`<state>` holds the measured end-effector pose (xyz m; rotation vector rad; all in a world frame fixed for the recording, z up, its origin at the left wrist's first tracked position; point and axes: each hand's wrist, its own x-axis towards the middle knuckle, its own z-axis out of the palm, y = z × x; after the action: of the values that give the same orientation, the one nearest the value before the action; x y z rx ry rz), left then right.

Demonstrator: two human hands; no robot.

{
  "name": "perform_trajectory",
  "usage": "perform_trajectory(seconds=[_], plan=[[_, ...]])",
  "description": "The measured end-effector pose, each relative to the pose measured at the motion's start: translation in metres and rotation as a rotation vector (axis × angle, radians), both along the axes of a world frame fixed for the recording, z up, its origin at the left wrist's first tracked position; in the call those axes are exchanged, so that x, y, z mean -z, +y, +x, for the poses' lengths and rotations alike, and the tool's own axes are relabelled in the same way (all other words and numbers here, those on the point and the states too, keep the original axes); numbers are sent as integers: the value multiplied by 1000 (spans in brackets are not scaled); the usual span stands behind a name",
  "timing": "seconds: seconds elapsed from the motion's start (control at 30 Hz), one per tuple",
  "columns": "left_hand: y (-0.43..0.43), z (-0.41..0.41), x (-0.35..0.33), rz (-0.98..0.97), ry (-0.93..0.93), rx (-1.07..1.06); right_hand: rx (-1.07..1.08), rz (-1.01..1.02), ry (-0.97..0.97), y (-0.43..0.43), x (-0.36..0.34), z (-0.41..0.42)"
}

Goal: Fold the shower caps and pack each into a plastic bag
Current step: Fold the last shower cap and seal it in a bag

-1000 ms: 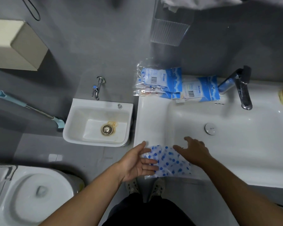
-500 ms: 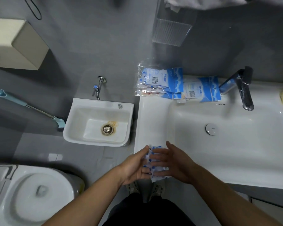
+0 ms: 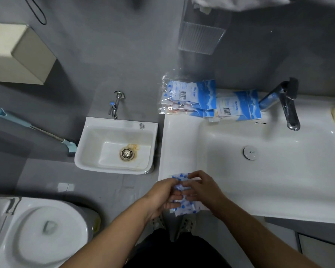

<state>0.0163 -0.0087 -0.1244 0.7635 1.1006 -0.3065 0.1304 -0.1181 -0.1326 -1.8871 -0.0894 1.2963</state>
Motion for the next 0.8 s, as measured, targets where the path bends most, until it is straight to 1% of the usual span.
perform_trajectory(seconds=[0.03, 0.07, 0.1, 0.13, 0.2, 0.3, 0.37, 0.43, 0.53, 0.63, 0.73, 0.8], plan=[[1, -1, 1, 11, 19, 9, -100, -25, -220, -3, 1, 0], [1, -1, 2, 12, 34, 9, -202, -45, -400, -7, 1, 0], [2, -1, 2, 4, 38, 7, -299, -54, -506, -10, 1, 0], [2, -1, 2, 0, 39, 8, -380, -52, -529, -12, 0, 0], [3, -4, 4, 25, 46, 32, -489, -30, -451, -15, 1, 2], [2, -5, 7, 65, 46, 71, -524, 9, -306, -13, 0, 6], [2, -7, 7, 58, 30, 92, -549, 54, -161, -11, -2, 6], [2, -8, 7, 39, 18, 85, -594, 101, -111, -10, -2, 7], [5, -9, 5, -4, -8, 60, -616, 117, -163, -8, -1, 8], [8, 19, -3, -11, -39, 75, -555, 67, -279, -11, -5, 33], [11, 74, -20, 141, -82, 153, -368, 44, -409, -21, -17, 81], [14, 116, -25, 246, -118, 133, -187, 24, -430, -29, -29, 117]])
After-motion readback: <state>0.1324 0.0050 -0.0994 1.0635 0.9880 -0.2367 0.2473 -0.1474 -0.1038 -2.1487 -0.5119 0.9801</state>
